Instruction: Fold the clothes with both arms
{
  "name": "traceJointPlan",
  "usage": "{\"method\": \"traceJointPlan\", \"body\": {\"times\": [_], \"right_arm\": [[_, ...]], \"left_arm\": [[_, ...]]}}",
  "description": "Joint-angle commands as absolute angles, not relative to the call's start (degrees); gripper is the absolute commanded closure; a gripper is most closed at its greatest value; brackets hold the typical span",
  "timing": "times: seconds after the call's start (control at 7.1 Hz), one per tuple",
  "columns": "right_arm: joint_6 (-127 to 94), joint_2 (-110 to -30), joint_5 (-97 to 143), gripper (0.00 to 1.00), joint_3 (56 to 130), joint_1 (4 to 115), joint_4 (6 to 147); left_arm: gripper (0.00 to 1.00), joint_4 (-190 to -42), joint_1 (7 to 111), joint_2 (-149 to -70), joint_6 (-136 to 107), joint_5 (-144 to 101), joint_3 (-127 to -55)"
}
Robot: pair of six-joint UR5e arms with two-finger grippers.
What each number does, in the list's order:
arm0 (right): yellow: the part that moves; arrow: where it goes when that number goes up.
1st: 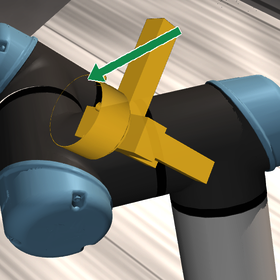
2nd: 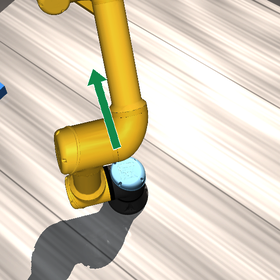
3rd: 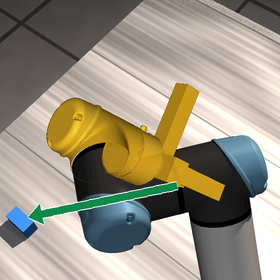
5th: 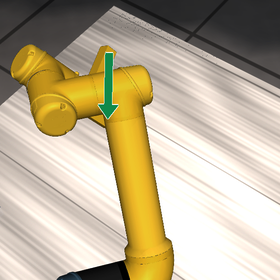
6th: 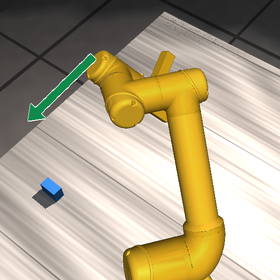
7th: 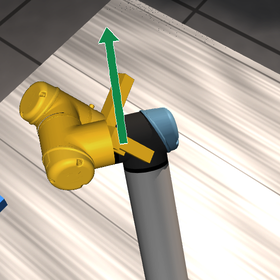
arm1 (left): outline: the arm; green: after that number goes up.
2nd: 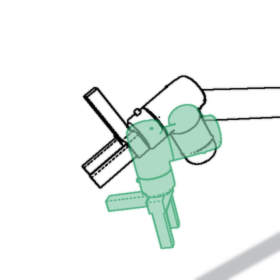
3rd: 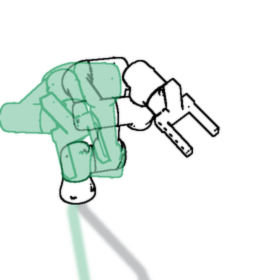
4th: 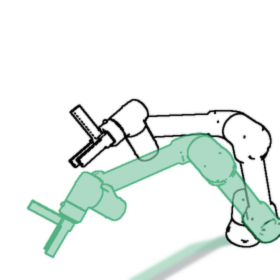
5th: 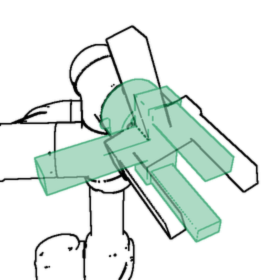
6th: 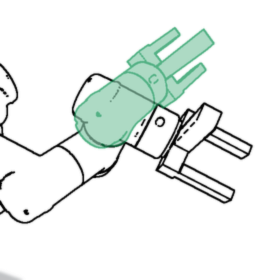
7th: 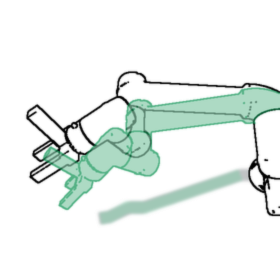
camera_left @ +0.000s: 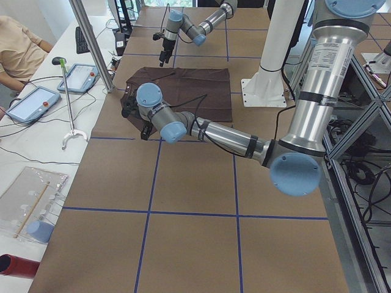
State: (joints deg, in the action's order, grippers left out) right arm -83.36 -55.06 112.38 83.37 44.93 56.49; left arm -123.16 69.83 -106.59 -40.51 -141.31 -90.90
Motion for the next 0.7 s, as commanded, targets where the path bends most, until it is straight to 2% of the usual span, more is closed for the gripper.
{"method": "traceJointPlan", "body": {"times": [0.0, 0.28, 0.42, 0.56], "right_arm": [[-82.89, -64.56, 115.39, 0.00, 95.84, 47.18, 56.34], [-82.44, -69.67, 115.40, 0.00, 96.15, 51.31, 55.99], [-81.92, -71.09, 114.62, 0.00, 95.20, 51.33, 55.12], [-79.65, -70.93, 112.52, 0.00, 92.40, 51.33, 52.58]], "left_arm": [[0.02, -124.10, 61.19, -113.63, -55.66, -125.19, -86.75], [0.03, -129.94, 55.22, -120.82, -63.84, -117.72, -73.98], [0.10, -130.69, 51.54, -125.46, -69.12, -111.77, -66.43], [0.12, -130.69, 50.98, -126.55, -70.91, -108.49, -64.18]]}}
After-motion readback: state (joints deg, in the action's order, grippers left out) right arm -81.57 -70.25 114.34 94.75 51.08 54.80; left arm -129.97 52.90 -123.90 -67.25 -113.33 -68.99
